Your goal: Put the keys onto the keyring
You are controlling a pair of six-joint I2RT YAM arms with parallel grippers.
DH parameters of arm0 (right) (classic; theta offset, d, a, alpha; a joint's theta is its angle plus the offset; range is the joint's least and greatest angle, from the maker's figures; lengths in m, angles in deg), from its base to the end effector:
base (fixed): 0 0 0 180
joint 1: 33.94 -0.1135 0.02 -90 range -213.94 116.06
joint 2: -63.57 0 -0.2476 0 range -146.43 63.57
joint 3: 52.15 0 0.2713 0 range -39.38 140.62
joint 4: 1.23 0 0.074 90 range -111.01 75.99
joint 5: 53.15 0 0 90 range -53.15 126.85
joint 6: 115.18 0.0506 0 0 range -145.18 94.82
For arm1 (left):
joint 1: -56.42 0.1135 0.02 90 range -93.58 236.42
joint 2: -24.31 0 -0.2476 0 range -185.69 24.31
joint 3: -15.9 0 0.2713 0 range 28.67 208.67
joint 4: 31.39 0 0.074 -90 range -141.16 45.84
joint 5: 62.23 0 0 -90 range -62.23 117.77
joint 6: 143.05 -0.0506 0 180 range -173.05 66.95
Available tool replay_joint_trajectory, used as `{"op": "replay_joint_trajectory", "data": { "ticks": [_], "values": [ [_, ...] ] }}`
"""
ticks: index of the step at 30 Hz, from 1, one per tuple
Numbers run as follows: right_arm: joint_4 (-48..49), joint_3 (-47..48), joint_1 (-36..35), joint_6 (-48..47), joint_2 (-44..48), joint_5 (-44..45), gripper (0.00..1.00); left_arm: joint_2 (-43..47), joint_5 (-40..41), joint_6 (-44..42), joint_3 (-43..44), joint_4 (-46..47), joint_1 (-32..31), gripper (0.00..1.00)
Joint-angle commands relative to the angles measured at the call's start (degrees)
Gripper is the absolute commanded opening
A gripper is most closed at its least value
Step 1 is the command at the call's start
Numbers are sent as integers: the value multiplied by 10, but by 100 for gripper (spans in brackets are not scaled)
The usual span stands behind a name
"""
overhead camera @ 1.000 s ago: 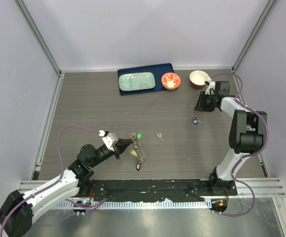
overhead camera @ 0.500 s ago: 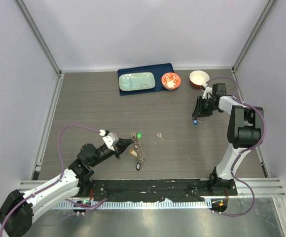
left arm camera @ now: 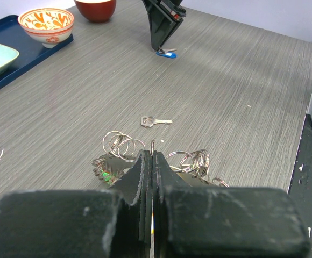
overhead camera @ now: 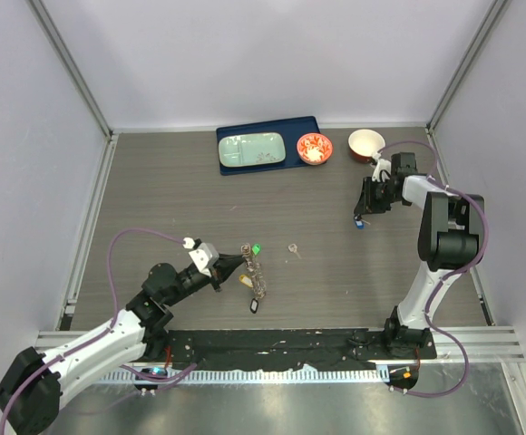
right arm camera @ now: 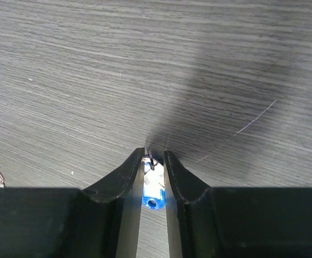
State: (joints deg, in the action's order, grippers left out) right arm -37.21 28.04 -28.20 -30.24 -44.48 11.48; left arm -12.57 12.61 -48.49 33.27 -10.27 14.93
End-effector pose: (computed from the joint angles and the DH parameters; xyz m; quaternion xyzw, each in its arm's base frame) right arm 0.3896 -0.0174 0.1147 -0.0441 0.9506 0.1922 0.2399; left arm 0.1414 -0.1427 0.1749 0.3086 0.6255 -0.3626 0.6181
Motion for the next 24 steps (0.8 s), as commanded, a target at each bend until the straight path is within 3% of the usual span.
{"op": "replay_joint_trajectory", "data": {
  "ticks": [1,12,17,24],
  "values": [
    [-3,21,1,-14,-8,-17,27,-2,-7,3,23,14,2,0],
    [10,4,-8,-17,45,-10,1,0,-15,-2,23,14,1,0],
    [76,-57,-57,-19,121,27,1,-2,-27,-15,20,21,2,0],
    [193,-160,-192,-24,262,70,1,-16,-74,-43,24,28,1,0]
  ]
}}
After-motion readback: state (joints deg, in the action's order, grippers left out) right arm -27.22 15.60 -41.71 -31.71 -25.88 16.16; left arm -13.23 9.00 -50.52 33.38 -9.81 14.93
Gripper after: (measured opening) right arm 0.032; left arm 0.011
